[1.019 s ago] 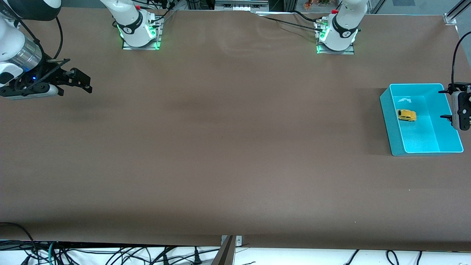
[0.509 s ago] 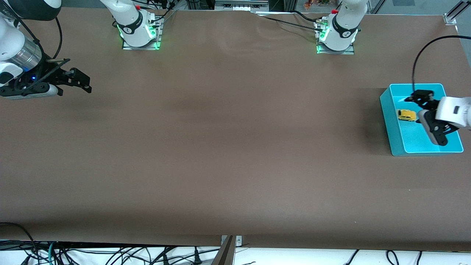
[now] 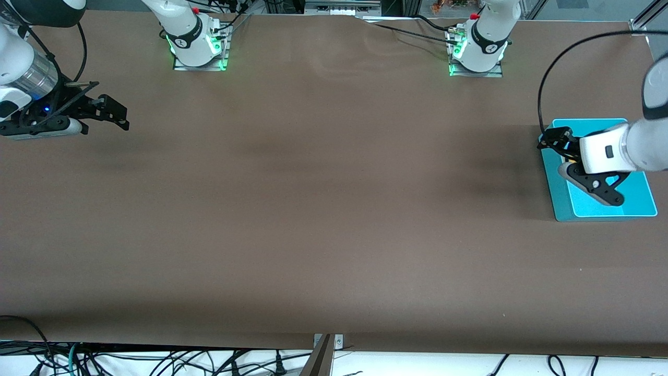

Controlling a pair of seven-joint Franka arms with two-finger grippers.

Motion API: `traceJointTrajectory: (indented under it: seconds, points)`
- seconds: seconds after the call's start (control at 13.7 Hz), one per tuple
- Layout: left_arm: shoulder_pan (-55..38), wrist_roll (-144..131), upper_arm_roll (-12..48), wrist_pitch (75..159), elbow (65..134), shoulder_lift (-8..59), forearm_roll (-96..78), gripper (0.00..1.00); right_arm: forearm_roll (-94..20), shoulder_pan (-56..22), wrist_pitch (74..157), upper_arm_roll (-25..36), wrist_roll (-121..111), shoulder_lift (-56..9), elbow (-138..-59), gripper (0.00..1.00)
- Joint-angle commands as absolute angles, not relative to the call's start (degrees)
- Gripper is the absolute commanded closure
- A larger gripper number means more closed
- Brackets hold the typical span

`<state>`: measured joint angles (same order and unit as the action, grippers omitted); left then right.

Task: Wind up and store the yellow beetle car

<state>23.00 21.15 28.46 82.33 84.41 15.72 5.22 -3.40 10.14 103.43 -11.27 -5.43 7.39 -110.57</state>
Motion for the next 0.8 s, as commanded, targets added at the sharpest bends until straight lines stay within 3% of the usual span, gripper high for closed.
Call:
traceJointTrajectory:
  seconds: [0.0,0.29,0.51,0.73]
  points:
    - [13.0,9.1,18.7,85.6,86.3,8.5,3.7,0.0,-2.6,9.8,102.2,-11.3,-6.0,7.8,-109.8,0.0]
    - [3.6,-1.7,7.1,94.4,96.3,-0.4,-0.2,0.0,-2.7,9.6,102.5,-11.3,-6.2,8.3,-109.7,0.0]
    - [1.1,-10.0,6.2,97.6,101.6,-3.9,-0.6,0.0,-2.8,9.4,102.7,-11.3,-6.1,8.3,-109.7,0.0]
    - [1.8,-6.3,6.2,97.1,101.1,-3.7,-0.8,0.0,-2.9,9.5,102.7,-11.3,-6.2,8.3,-109.4,0.0]
